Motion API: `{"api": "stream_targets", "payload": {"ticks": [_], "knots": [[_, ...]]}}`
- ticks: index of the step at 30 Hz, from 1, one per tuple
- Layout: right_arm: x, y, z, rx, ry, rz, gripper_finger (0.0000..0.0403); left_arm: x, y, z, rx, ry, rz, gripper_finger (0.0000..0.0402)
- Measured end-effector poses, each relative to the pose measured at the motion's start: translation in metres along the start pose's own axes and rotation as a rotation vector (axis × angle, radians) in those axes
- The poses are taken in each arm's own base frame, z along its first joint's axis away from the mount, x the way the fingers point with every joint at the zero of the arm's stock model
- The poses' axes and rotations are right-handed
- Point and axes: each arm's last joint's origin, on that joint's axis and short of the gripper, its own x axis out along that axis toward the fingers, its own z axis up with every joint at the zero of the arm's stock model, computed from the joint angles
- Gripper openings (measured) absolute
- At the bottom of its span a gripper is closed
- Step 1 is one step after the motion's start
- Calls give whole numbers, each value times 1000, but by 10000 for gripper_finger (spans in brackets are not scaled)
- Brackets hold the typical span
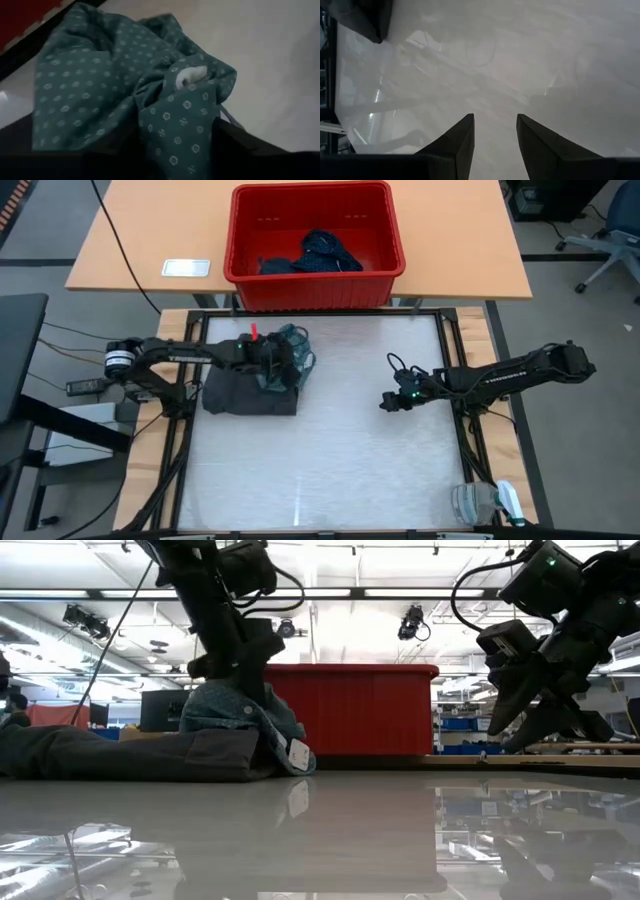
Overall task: Fold laundry
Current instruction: Stack the dark green polo on top of the black shorts
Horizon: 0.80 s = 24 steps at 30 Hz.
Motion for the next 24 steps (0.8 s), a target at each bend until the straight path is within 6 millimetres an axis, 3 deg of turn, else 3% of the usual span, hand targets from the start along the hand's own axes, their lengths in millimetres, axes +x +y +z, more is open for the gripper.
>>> {"api": "stream_targets", "payload": {"ticks": [7,9,18,21,24], "knots": [[0,0,0,-10,6,1,154,-18,18,9,-214,-25,-38,41],[0,0,0,-16,-3,-1,154,-26,23,9,-293,-37,-17,18],[0,-4,11,-51,-37,-17,154,-63,43,-2,-410,-33,48,25],[-1,-5,15,-54,-25,-12,154,-77,56,-19,-495,34,195,25],[-1,-6,17,-58,-12,-8,154,-82,65,-51,-594,132,355,25]]}}
